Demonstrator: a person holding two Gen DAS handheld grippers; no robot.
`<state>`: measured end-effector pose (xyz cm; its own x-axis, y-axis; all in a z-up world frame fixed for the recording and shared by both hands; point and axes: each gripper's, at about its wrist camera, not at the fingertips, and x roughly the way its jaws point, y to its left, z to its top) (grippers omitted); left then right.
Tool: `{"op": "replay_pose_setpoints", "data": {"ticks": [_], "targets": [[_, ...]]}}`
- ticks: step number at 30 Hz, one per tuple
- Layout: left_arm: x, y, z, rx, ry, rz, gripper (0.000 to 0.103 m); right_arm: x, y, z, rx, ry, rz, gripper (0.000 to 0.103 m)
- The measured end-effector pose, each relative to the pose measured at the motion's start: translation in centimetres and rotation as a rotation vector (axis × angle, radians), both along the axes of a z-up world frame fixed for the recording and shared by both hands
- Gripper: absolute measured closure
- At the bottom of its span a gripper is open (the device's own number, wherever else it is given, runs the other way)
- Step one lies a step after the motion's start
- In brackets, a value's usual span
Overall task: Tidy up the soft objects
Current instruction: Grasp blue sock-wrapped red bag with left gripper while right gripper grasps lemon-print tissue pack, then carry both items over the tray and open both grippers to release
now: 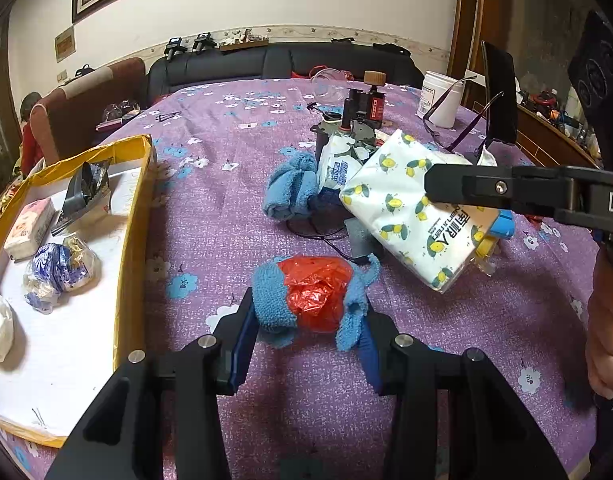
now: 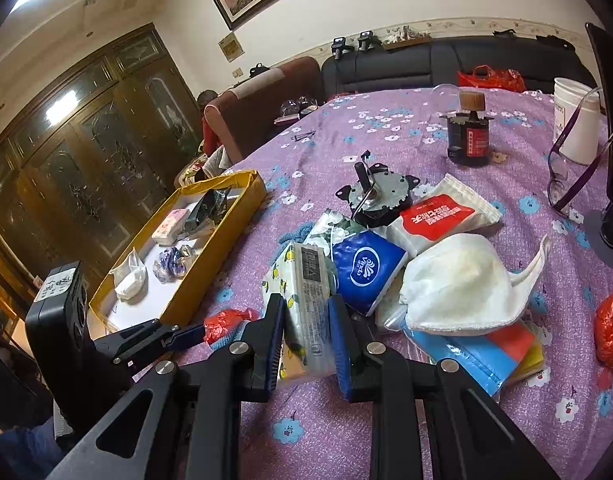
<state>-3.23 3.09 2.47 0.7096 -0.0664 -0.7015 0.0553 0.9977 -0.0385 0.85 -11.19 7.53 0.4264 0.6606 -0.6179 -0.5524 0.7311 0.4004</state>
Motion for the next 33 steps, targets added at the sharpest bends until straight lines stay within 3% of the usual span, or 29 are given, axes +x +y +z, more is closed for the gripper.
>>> {"op": "replay_pose_setpoints", "data": {"ticks": [33], "targets": [[-0.8, 0.3, 0.8, -0.005, -0.056, 0.021, 0.059, 1.0, -0.6, -0.7, 0.029, 0.049, -0.037, 0.078]]}}
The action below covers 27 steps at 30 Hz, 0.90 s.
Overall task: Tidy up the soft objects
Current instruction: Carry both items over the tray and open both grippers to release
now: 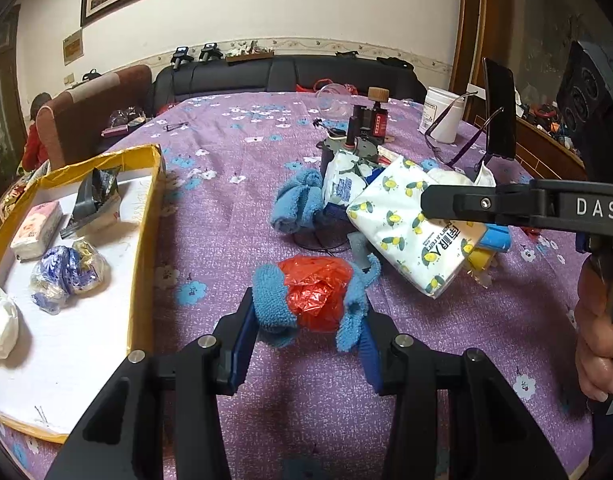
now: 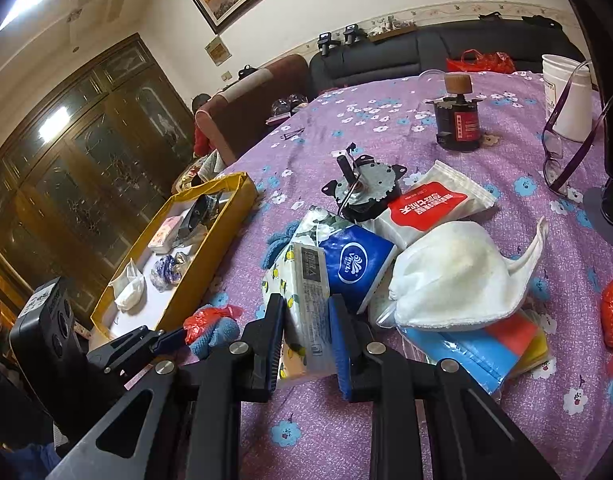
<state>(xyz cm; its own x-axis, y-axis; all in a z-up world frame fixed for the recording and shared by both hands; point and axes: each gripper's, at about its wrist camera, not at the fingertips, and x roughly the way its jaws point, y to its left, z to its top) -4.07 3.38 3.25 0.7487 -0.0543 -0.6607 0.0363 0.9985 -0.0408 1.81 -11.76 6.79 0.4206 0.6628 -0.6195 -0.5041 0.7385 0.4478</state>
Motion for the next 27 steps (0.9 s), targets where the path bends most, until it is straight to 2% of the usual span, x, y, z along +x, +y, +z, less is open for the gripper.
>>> {"op": "replay_pose_setpoints", "data": {"ticks": [7, 15, 27], "targets": [[-0.9, 0.7, 1.7, -0.017, -0.041, 0.011, 0.059, -0.1, 0.1, 0.2, 0.001, -0.013, 0.005, 0.078], [-2.9, 3.5, 4.7, -0.061, -0.116, 0.058, 0.059, -0.7, 0.7, 0.6, -0.001, -0.031, 0.014, 0.078], [-4.7, 8.9, 5.9, -0.124, -0.164, 0.163, 0.059, -2.6, 4.5, 2.7, -0.01, -0.019, 0.101, 0.078]]}}
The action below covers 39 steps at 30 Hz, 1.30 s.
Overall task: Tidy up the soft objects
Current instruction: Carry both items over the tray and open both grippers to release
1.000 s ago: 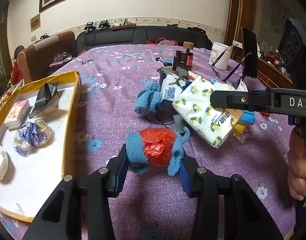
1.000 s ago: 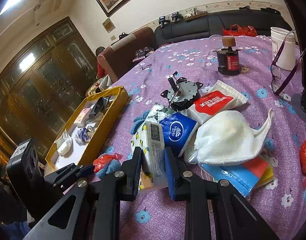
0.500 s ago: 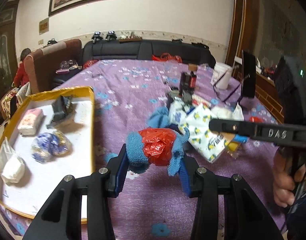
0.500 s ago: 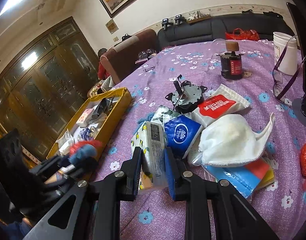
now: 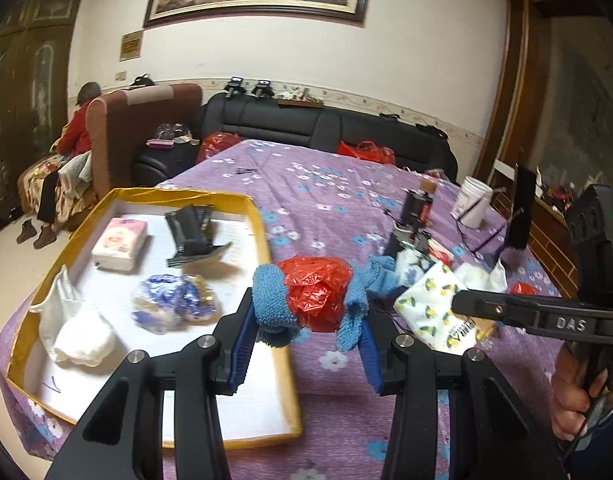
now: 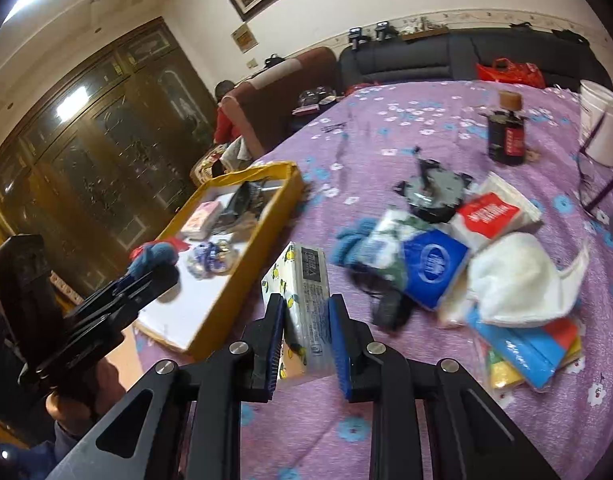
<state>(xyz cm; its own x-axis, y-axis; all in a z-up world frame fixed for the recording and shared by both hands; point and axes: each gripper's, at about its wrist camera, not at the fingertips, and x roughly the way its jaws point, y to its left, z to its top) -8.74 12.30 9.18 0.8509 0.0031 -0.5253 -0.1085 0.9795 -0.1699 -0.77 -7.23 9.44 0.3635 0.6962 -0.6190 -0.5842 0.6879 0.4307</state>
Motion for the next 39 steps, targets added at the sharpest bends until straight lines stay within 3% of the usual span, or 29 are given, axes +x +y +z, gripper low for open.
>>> {"op": "replay_pose_setpoints", "data": {"ticks": [14, 31, 39], "targets": [[-1.9, 7.1, -0.8, -0.038, 0.002, 0.152, 0.059, -1.1, 9.7, 1.6, 0.036, -0.012, 0.133, 0.077], [-1.1, 11.9, -3.9, -0.029, 0.103, 0.289, 0.058, 0.2, 17.6, -2.9, -0.02, 0.126, 0.231, 0.077], [-0.7, 12.0, -4.5, -0.014, 0.125, 0.295, 0.054, -0.9, 18.8, -4.2, -0.101, 0.039, 0.245, 0.074]]}}
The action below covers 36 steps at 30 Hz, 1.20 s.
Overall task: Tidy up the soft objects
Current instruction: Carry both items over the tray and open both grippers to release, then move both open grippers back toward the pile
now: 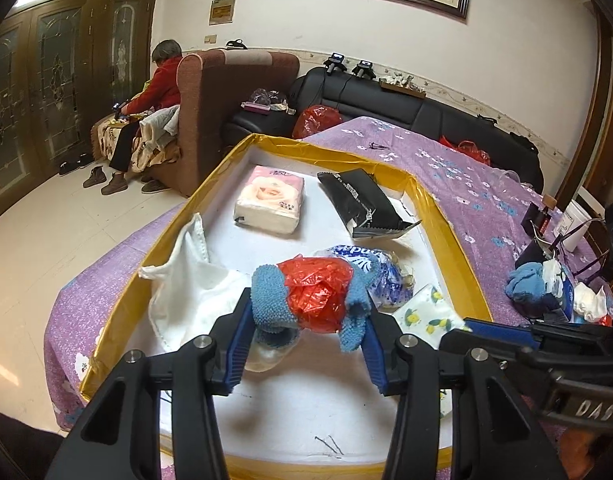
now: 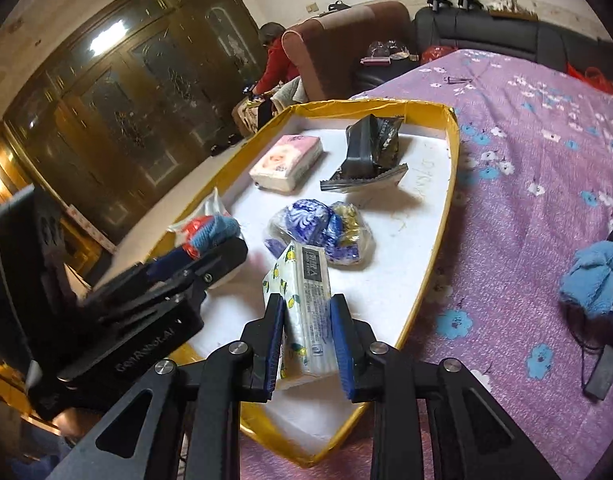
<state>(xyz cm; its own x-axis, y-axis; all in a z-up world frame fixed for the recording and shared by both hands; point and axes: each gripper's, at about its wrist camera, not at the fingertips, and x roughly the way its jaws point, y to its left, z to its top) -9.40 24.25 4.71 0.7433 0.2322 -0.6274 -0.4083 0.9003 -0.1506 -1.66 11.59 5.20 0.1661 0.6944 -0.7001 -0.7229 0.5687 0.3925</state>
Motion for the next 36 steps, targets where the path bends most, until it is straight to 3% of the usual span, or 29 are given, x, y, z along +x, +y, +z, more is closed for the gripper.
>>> {"op": "replay_pose_setpoints", "data": {"ticks": [9, 12, 17, 22, 24, 26, 33, 36], "targets": [[0.0, -0.1, -0.1, -0.014, -0.002, 0.008, 0.045, -0.2, -1.0, 0.9, 0.02, -0.044, -0.002, 0.072], [0.0, -0.3, 0.0, -0.024, -0.003, 0.009, 0.038, 0.0, -1.5, 1.2, 0.03, -0.032, -0.015, 0.072], [-0.3, -1.1, 0.9, -0.014, -0.026, -0.001, 0.037, -0.1, -2.8, 2.6, 0.055, -0.009, -0.015, 0.072], [-0.7, -2.3, 2.1, 0.005, -0.064, -0.014, 0.034, -2.1, -5.8, 6.1, 0.061, -0.201, -0.05, 0.07], [-0.7, -3.0, 2.3, 0.011, -0.073, -0.025, 0.034, -3.0, -7.5, 7.0, 0.064, -0.298, -0.088, 0.049], [-0.8, -3.4, 2.5, 0.012, -0.076, -0.036, 0.034, -3.6, -9.0, 7.4, 0.074, -0.359, -0.111, 0.039], [0.0, -5.6, 2.7, 0.036, -0.065, -0.082, 0.034, -3.6, -13.9, 6.7, 0.05, -0.421, -0.14, 0.038], [0.4, -6.7, 2.8, 0.047, -0.06, -0.103, 0.034, -3.1, -16.3, 6.2, 0.045, -0.376, -0.127, 0.038]]}}
